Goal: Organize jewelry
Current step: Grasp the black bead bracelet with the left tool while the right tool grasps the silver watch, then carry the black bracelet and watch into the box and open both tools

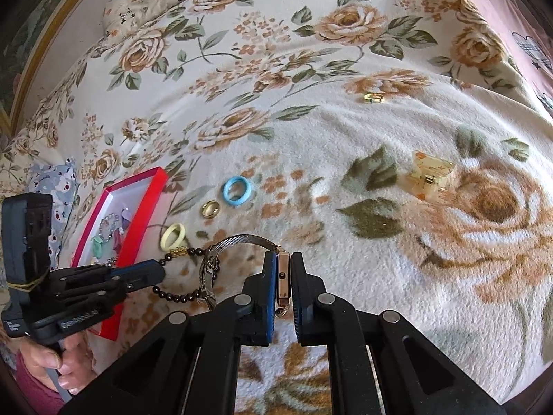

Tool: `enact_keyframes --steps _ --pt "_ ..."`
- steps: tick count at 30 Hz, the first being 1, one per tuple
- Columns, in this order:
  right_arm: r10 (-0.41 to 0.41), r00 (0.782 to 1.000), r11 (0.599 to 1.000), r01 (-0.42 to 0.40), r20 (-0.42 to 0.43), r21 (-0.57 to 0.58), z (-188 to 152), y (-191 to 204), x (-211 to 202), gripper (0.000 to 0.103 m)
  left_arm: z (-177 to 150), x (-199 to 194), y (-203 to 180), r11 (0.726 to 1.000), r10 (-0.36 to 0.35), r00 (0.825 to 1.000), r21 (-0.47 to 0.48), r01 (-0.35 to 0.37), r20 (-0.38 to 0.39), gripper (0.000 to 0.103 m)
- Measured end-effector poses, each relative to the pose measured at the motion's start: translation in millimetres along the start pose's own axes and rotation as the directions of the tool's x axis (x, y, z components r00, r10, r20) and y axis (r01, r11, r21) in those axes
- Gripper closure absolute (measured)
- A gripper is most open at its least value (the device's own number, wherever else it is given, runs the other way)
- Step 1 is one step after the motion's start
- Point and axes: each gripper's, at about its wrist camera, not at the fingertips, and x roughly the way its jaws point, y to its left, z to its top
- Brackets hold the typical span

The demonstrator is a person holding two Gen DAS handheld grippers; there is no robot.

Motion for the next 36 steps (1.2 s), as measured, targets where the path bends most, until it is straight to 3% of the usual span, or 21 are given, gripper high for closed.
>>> enact_keyframes --steps 12,36 --pt "0.056 0.998 0.997 -0.056 -0.01 -0.061 -3.3 34.9 1.2 0.095 -21.1 -67.2 16.1 0.999 -0.01 0.996 -0.045 0.014 0.089 0.097" --pt "0.18 0.982 0.959 -0.187 -0.054 -0.211 -5.6 128.5 14.3 0.095 -64.5 -155.6 76.4 0.98 0.06 0.98 -0.199 -0.022 0.19 0.097"
